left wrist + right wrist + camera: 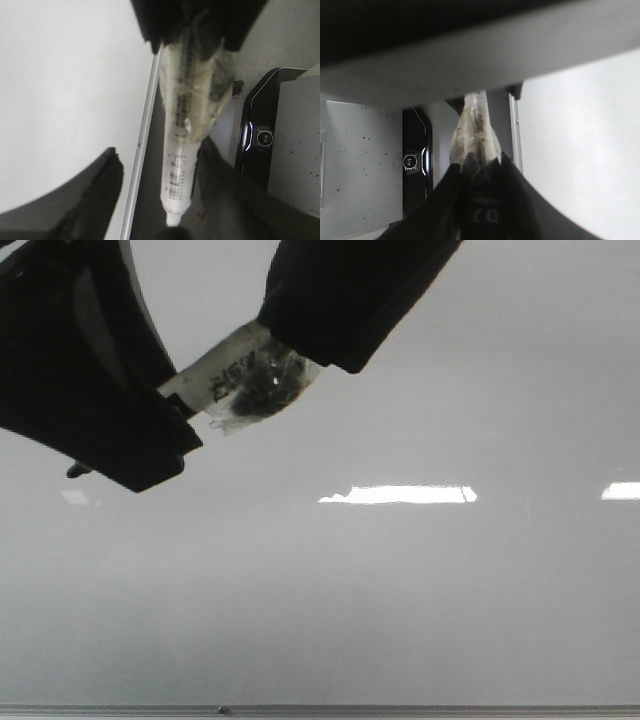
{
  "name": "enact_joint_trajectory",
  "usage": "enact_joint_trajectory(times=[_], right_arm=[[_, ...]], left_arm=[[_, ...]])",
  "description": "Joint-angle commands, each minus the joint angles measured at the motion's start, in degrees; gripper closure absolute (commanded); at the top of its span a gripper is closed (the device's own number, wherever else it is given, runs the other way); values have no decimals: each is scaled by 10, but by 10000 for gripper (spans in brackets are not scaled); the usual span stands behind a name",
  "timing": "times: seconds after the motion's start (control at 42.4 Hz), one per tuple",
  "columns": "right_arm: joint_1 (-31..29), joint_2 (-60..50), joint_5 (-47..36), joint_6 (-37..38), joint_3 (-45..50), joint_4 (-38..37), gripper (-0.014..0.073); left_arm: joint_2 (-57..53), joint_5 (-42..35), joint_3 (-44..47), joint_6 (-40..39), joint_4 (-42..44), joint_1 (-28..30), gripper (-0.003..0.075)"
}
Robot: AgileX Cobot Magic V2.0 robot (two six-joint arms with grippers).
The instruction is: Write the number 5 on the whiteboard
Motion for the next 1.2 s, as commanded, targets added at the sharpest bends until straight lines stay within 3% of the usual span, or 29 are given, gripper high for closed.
enact_joint_trajectory(times=[0.0, 0.212, 0.495, 0.73, 0.966, 1.178], right_arm=[[-1, -14, -15, -6, -20, 10, 594], [-23, -30, 46, 76, -38, -68, 594], [-105, -121, 70, 318, -21, -168, 594], [-192, -265, -106, 478, 117, -168, 594], [-209, -371, -316, 495, 285, -172, 594], [-212, -361, -362, 488, 317, -205, 594]], left_arm=[[-12, -25, -18, -16, 0, 0, 187], [-62, 10, -18, -65, 25, 0, 176], [-165, 11, -17, -229, 133, 0, 176], [-201, 11, -17, -418, 248, 0, 176], [-199, 5, -17, -424, 252, 0, 176], [-192, -8, -16, -424, 255, 0, 176]])
